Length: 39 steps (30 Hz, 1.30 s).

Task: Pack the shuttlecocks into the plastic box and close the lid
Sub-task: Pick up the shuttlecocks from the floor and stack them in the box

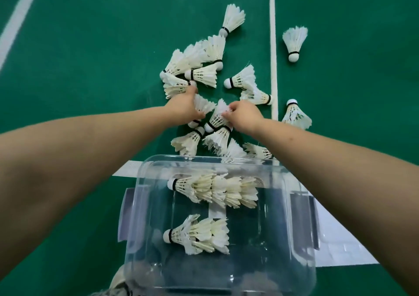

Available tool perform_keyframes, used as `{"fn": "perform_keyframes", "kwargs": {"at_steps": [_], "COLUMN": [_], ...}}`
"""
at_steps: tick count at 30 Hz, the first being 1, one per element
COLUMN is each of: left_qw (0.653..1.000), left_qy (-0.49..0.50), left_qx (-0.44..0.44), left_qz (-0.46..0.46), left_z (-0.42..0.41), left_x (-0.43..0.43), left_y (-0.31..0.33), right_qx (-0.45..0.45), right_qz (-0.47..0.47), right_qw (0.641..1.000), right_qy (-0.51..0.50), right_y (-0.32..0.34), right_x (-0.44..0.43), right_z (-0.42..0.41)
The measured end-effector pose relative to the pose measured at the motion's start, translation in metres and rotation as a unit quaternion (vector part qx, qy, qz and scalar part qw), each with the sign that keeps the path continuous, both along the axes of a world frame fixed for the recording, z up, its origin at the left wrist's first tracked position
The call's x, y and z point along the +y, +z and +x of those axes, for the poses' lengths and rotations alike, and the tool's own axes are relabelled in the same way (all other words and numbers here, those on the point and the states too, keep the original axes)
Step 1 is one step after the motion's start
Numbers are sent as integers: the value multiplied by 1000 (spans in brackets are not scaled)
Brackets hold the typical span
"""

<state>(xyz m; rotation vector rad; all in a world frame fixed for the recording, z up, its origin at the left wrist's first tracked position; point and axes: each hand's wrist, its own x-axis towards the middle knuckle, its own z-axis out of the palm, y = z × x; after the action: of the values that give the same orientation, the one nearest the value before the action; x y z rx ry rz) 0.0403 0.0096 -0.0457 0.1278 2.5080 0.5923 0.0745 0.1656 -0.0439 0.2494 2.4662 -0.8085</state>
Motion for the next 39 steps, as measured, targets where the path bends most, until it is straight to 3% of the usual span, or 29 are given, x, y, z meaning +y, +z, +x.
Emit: {"fn": "perform_keyframes", "kwargs": {"at_steps": [5,11,18,23,27,32,35,39], "left_qw": [999,993,984,979,970,969,971,972], "left_qy": [-12,-93,-158,-194,-231,-244,-237,-231], "left_qx": [26,71,76,57,72,28,18,-14], "left_qz": [25,17,9,29,8,-14,-22,-34], "left_z": [8,28,86,121,140,158,162,163], "left_x": [2,-1,-13,-7,-8,-12,-17,-24], "left_y": [36,104,149,152,148,127,116,97], "right_qx": [42,92,98,106,54,-39,-89,-166], "right_qz": [-51,-26,-99,-98,10,126,133,47], "right_qw": [997,995,985,983,998,988,982,984], "right_qy": [-28,12,-98,-114,-8,82,104,47], "right_y": [28,99,140,143,129,107,95,74], "right_x": [1,17,24,9,0,3,3,-4], "right_z": [15,51,129,161,180,187,192,195]}}
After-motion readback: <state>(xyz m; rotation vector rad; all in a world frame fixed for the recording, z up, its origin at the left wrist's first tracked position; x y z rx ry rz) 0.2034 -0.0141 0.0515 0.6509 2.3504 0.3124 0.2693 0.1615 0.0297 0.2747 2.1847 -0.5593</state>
